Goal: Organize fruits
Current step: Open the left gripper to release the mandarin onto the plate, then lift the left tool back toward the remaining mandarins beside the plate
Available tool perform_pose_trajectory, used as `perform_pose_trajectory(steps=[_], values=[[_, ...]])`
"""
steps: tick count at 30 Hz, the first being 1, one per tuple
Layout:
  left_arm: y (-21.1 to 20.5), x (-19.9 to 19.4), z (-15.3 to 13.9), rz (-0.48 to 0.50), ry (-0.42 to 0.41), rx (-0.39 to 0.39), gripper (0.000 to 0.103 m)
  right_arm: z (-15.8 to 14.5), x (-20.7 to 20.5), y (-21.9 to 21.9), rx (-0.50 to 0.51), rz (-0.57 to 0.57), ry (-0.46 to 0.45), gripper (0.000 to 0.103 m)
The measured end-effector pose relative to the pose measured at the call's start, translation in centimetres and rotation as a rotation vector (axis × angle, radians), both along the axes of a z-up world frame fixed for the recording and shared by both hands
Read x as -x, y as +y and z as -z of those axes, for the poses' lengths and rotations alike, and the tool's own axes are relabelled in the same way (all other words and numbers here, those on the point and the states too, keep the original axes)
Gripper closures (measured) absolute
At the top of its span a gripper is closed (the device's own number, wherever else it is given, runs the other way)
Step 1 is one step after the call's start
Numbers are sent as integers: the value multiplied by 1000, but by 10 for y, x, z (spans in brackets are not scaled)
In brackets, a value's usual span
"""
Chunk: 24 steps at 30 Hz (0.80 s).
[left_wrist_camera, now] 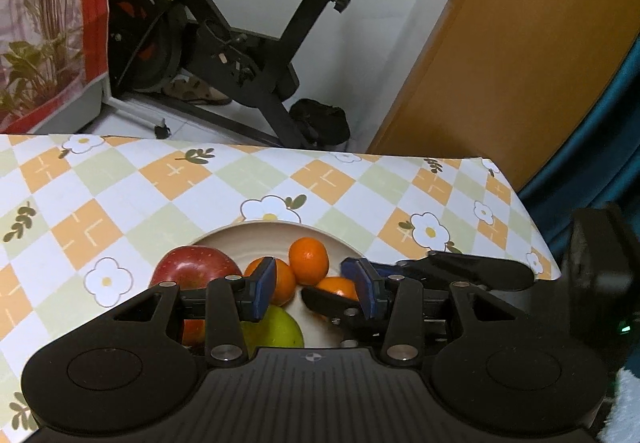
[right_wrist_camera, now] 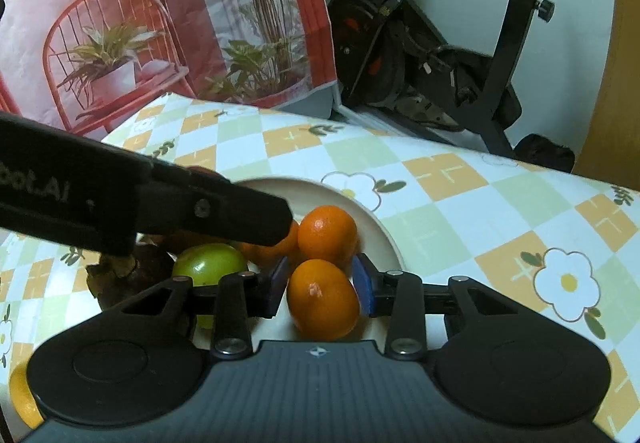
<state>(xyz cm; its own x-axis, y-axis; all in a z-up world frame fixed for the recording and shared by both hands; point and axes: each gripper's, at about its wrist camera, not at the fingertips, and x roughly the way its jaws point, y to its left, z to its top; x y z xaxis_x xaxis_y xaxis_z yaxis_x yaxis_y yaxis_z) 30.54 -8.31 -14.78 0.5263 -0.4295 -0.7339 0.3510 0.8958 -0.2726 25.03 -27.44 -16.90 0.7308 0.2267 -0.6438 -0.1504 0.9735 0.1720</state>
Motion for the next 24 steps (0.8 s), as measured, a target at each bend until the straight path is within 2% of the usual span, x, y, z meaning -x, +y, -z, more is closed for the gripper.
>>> perform_pose_trajectory(steps=[12,24], values=[[6,50,-17,-16,-63,-52,58,-42,58,-2,10,37,-97,61],[6,100,-20,1,-76,-94,58,-46,117,1,-17,79,-85,58]])
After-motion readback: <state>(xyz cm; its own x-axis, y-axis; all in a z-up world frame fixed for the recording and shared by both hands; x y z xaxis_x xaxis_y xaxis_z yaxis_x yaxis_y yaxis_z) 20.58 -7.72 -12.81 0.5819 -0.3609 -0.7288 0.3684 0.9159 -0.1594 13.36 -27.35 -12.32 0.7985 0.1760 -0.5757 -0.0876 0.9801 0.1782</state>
